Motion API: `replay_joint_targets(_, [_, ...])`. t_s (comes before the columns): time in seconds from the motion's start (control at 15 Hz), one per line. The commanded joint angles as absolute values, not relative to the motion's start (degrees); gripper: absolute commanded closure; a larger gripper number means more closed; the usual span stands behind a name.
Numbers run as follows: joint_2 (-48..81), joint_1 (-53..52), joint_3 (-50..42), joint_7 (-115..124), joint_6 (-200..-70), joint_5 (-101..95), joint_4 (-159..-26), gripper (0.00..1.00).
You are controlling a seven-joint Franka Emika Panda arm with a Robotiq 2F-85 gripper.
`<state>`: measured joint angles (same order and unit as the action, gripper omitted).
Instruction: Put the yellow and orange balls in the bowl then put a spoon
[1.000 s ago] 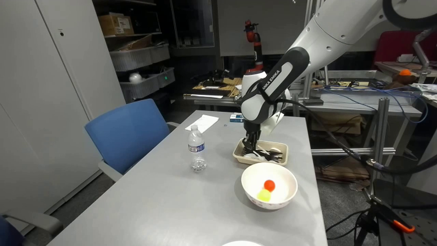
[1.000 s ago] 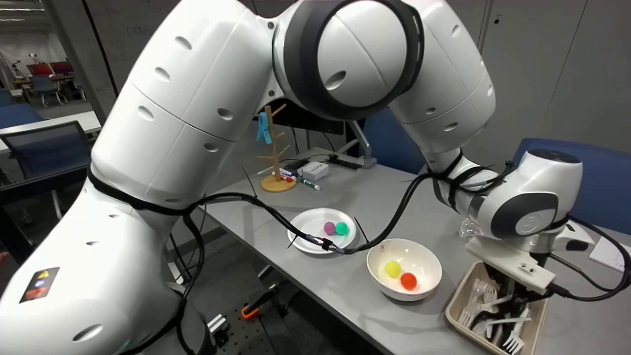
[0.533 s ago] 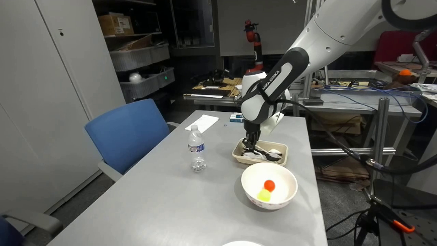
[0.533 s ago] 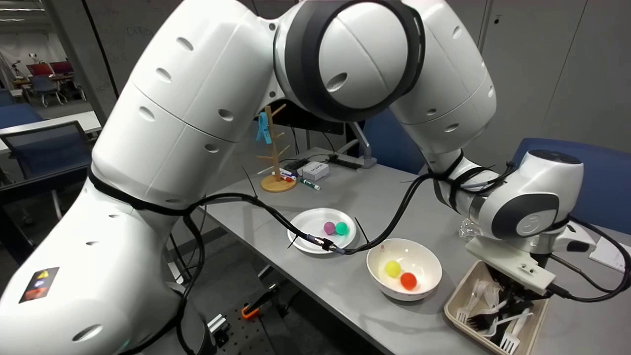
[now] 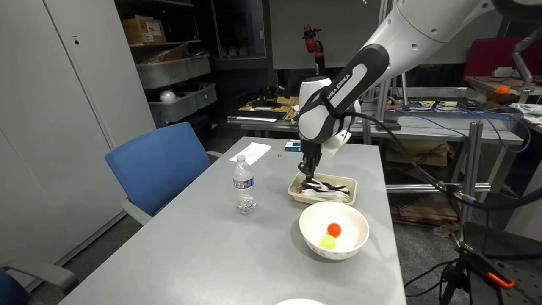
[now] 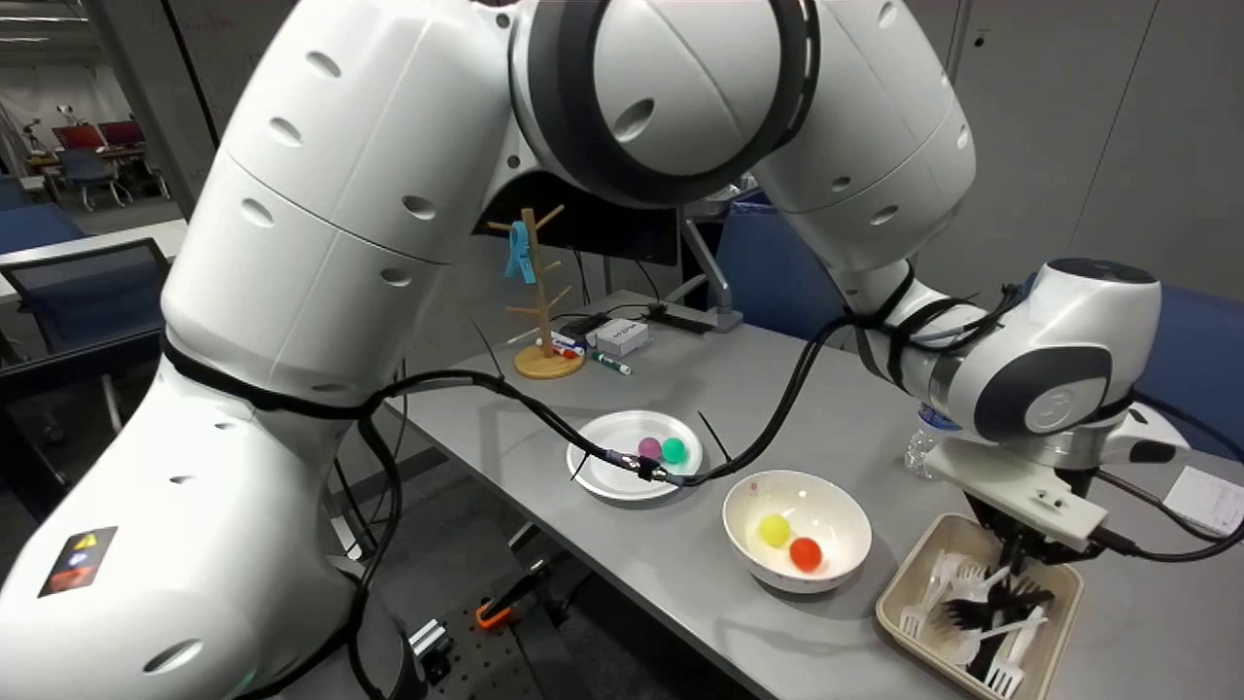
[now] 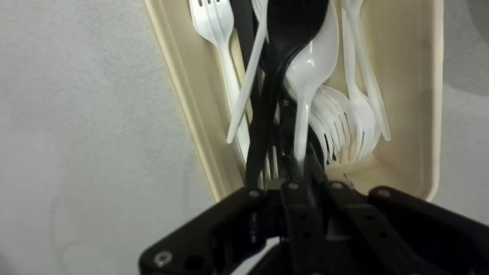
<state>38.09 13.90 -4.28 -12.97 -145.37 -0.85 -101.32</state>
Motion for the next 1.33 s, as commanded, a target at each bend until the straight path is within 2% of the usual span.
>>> replay_joint_targets(0.0, [30.8, 13.9, -3.3, -13.6, -146.4, -0.2, -107.2, 0.98])
replay_joint_targets(0.53, [22.2, 14.4, 1.2, -15.2, -158.7, 5.1, -117.8, 0.98])
replay_joint_targets(1.27, [17.7, 15.3, 12.9, -16.2, -174.9, 8.4, -131.5, 0.98])
